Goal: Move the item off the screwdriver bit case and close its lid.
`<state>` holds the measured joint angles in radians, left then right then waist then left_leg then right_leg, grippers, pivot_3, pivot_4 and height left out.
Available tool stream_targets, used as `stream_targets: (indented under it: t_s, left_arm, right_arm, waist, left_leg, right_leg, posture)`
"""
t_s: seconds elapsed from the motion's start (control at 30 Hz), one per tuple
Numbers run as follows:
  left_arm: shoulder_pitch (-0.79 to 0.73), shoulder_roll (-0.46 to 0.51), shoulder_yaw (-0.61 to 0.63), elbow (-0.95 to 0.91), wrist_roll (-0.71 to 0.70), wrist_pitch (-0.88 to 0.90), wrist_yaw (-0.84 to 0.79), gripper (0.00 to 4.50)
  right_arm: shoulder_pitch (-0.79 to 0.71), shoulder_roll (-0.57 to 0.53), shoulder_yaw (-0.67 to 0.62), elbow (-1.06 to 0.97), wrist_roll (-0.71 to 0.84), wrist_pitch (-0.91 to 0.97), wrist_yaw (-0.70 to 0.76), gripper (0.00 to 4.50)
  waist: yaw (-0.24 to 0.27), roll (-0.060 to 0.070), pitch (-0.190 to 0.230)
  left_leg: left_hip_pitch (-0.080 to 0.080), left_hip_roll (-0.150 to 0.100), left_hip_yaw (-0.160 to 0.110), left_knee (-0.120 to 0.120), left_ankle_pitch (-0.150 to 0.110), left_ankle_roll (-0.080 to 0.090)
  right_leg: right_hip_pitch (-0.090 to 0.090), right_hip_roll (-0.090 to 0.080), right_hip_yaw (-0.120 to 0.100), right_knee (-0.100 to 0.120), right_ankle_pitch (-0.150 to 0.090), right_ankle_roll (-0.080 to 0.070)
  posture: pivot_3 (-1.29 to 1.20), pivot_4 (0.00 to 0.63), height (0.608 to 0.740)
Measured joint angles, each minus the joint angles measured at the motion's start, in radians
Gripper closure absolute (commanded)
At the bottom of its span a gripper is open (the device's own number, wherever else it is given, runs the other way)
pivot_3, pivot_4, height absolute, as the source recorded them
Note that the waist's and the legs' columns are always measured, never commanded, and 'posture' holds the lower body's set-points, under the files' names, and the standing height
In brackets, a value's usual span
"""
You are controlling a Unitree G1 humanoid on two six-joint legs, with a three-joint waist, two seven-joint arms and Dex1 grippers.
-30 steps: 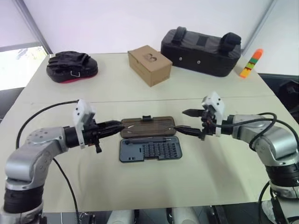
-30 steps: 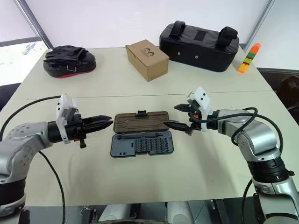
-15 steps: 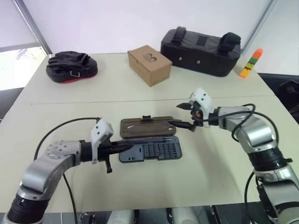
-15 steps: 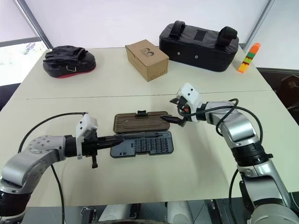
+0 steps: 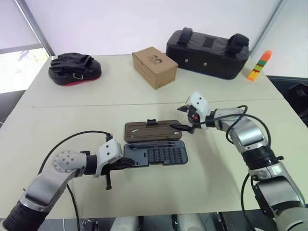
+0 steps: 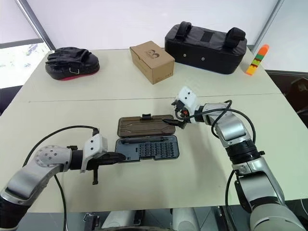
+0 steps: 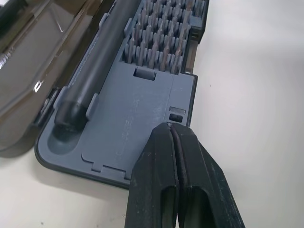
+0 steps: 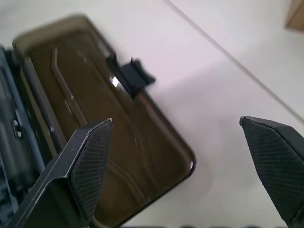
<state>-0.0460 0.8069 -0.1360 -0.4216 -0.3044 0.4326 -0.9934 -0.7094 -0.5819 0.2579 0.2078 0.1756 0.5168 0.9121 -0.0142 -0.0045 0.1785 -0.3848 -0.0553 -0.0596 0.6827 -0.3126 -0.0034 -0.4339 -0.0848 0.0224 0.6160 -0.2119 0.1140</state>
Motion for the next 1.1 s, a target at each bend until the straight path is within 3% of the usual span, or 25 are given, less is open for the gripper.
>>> stream_targets:
  t_s: [0.4,0.5,0.6,0.77,1.1]
  left_arm:
    - [0.031,-0.011,-0.009,-0.012,0.011,-0.019,0.047,4.46]
    - [0.042,-0.017,-0.007,-0.017,0.011,-0.019,0.064,4.50]
    - [0.054,-0.024,-0.007,-0.025,0.011,-0.016,0.080,4.50]
    - [0.093,-0.035,-0.005,-0.053,0.012,-0.005,0.117,4.50]
    - [0.129,-0.065,0.011,-0.056,0.012,0.014,0.159,4.50]
  right_arm:
    - [-0.228,0.108,0.112,0.445,-0.165,-0.154,0.115,0.00]
    - [-0.257,0.118,0.119,0.511,-0.190,-0.203,0.161,0.85]
    - [-0.268,0.129,0.126,0.543,-0.203,-0.234,0.197,2.55]
    - [-0.272,0.120,0.136,0.555,-0.253,-0.292,0.229,4.46]
    - [-0.247,0.122,0.123,0.580,-0.305,-0.408,0.233,4.46]
  waist:
    - [-0.003,0.001,0.000]
    - [-0.004,0.002,-0.001]
    - [-0.004,0.003,-0.002]
    - [-0.003,0.007,-0.005]
    - [-0.006,0.009,-0.019]
  left_leg:
    - [0.010,0.000,0.000,-0.003,0.000,0.000]
    - [0.011,0.000,0.000,-0.003,0.000,0.000]
    - [0.012,0.000,0.000,-0.003,0.000,0.000]
    - [0.013,0.000,0.000,-0.003,0.000,0.000]
    - [0.020,0.001,-0.001,-0.006,0.000,0.000]
  right_leg:
    - [0.008,0.000,0.000,-0.001,0.000,0.000]
    - [0.009,0.000,0.000,-0.001,0.000,0.000]
    - [0.011,0.000,0.000,-0.001,0.000,0.000]
    - [0.012,0.000,0.000,-0.001,0.000,0.000]
    - [0.018,0.002,0.000,-0.002,-0.003,-0.005]
  posture:
    - [0.00,0.150,0.740]
    - [0.00,0.150,0.740]
    - [0.00,0.150,0.740]
    - [0.00,0.150,0.740]
    - [0.00,0.150,0.740]
